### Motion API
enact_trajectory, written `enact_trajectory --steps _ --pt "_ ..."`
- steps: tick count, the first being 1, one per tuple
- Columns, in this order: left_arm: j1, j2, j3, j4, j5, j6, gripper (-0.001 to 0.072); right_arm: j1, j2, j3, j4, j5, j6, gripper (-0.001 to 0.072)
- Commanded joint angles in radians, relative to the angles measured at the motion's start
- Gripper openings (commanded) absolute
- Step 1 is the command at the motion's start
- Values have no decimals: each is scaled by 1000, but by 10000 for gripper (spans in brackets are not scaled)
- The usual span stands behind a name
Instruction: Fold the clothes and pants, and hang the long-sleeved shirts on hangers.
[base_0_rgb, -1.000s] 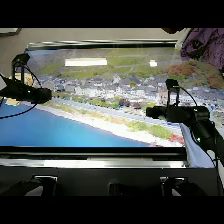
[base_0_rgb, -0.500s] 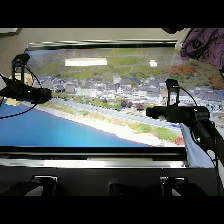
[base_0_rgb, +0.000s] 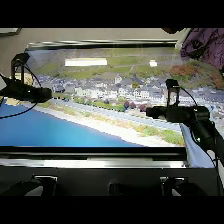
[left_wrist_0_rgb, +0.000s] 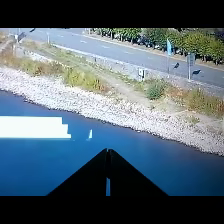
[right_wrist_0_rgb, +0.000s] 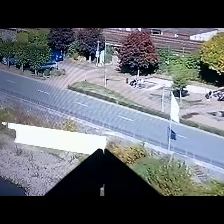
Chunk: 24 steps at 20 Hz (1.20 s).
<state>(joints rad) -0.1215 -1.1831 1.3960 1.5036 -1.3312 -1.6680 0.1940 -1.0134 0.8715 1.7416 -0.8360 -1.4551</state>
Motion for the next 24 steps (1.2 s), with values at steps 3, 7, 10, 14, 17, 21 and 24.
enact_trajectory --steps 3,7,10,14,17,21,24 --pt "6 -13 -4 53 43 -99 633 1 0 1 1 -1 1 28" --pt "210 -24 -4 119 207 -169 720 3 0 1 1 -11 1 28" --pt "432 -113 24 104 342 -169 720 3 0 1 1 -10 1 28" --pt "578 -370 110 89 584 -163 720 3 0 1 1 -12 1 29" --pt "587 -586 225 89 702 -161 720 2 0 1 1 -9 4 28" --pt "581 -816 385 90 766 -163 720 3 0 1 1 -9 5 31" --pt "583 -926 460 90 775 -166 709 3 0 1 1 -11 5 120"
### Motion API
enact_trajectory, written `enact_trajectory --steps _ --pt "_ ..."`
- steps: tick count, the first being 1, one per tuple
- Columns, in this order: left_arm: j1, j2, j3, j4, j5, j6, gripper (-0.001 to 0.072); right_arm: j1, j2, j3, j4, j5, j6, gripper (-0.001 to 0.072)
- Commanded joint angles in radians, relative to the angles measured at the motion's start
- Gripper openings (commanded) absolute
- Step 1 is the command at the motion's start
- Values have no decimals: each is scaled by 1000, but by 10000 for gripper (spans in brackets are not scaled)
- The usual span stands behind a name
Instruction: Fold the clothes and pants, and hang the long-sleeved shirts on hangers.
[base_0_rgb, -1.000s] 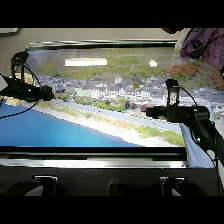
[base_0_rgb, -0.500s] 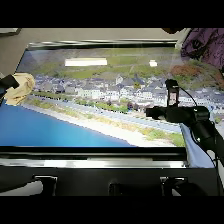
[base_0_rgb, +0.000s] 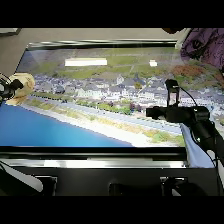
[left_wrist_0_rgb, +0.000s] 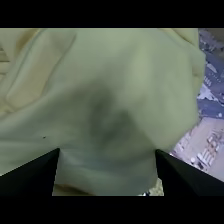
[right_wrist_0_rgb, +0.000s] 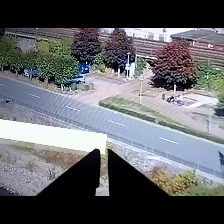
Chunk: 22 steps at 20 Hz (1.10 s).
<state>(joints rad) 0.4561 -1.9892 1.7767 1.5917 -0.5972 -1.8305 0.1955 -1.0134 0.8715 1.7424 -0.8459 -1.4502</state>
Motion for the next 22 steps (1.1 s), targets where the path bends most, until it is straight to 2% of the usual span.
enact_trajectory --steps 1,2,3,5,7,8,10,14,17,21,22 --pt "5 -141 92 1 35 -14 632 1 0 1 0 -1 4 146" --pt "5 -146 96 -8 12 -43 397 1 0 1 0 -1 7 146" --pt "5 -140 101 -44 -21 -42 40 1 0 1 0 -1 7 146" --pt "-5 -117 132 -138 -117 59 14 1 0 1 0 -1 26 157" --pt "-35 -65 150 -258 -237 149 11 1 2 1 0 -6 61 249" --pt "-64 -25 150 -312 -309 188 11 1 7 2 0 -24 60 249" --pt "-152 67 145 -356 -439 193 10 1 33 2 -9 -71 60 248" --pt "-417 230 145 -439 -641 122 11 1 130 2 -93 -193 60 249" --pt "-668 267 145 -451 -735 43 11 1 214 2 -169 -278 60 249" --pt "-975 240 82 -389 -655 -105 12 1 296 2 -237 -356 59 260" --pt "-1032 219 63 -375 -631 -143 13 1 301 2 -237 -367 60 298"
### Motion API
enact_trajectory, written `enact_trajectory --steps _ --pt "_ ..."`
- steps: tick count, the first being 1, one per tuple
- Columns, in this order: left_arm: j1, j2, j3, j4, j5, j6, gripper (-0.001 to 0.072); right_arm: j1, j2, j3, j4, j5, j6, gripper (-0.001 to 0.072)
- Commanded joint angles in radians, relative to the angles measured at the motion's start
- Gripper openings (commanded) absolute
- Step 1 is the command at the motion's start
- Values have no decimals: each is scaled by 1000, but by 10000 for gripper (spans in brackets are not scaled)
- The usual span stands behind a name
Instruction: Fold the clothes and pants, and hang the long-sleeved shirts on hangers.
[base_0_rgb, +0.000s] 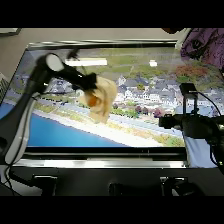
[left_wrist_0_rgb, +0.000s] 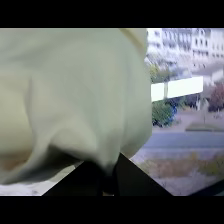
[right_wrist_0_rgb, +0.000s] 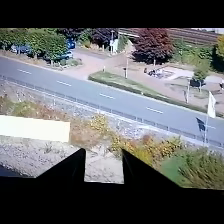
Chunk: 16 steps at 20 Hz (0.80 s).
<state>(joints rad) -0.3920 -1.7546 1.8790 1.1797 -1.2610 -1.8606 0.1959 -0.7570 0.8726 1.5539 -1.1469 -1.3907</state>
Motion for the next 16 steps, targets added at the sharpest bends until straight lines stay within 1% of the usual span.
enact_trajectory --steps 1,2,3,4,5,6,7,8,9,10,11,12,13,14,15,16 --pt "-222 -39 -52 32 53 -138 21 1 43 0 -47 -75 1 322" --pt "-249 -64 -56 31 61 -157 78 1 42 -2 -46 -78 13 322" --pt "-257 -79 -56 23 61 -155 180 0 41 -7 -53 -70 47 322" --pt "-246 -79 -55 20 56 -142 352 0 39 -11 -73 -60 65 323" --pt "-219 -68 -51 16 46 -111 544 0 33 -12 -125 -56 94 345" --pt "-175 -43 -50 17 34 -82 618 -1 24 -11 -223 -57 166 423" --pt "-122 -14 -50 16 25 -49 618 -2 14 -12 -306 -61 228 440" --pt "-57 17 -49 16 11 -16 618 -24 -3 -12 -318 -57 266 443" --pt "8 45 -49 16 -7 17 618 -71 -35 -13 -235 -41 301 443" --pt "66 64 -49 16 -23 45 618 -123 -74 -19 -68 -5 299 443" --pt "121 73 -49 16 -42 73 618 -161 -124 -39 170 59 240 442" --pt "167 72 -49 16 -59 83 619 -159 -177 -66 393 124 134 440" --pt "210 66 -49 16 -73 85 618 -129 -230 -90 547 162 52 433" --pt "243 59 -49 16 -82 85 617 -80 -285 -106 647 190 3 433" --pt "272 50 -50 16 -85 85 616 -6 -344 -113 700 218 -16 435" --pt "293 42 -50 16 -85 85 615 74 -396 -113 721 261 -15 438"
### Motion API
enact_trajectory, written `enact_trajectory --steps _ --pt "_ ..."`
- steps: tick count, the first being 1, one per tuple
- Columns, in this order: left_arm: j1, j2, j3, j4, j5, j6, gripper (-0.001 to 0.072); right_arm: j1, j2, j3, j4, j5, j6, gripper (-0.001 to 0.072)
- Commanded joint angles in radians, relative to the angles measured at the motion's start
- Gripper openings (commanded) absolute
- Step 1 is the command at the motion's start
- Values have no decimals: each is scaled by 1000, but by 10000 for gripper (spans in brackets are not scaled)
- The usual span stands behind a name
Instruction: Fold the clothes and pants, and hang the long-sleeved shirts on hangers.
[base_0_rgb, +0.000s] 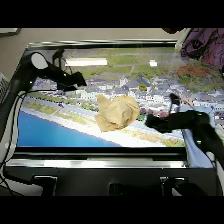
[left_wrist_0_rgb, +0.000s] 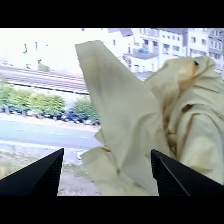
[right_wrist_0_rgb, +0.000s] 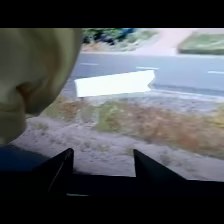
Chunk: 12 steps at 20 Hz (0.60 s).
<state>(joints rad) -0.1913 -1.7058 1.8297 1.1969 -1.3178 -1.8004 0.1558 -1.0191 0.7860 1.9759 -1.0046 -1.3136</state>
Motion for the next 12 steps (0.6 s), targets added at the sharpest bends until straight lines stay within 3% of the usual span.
enact_trajectory --steps 1,6,12 --pt "110 -16 0 -1 -27 24 614 202 -186 -26 320 175 -85 459" --pt "127 -63 -1 -1 -29 24 614 473 -357 -26 346 438 101 472" --pt "119 -107 -2 -11 -28 24 614 552 -388 -26 341 703 241 443"
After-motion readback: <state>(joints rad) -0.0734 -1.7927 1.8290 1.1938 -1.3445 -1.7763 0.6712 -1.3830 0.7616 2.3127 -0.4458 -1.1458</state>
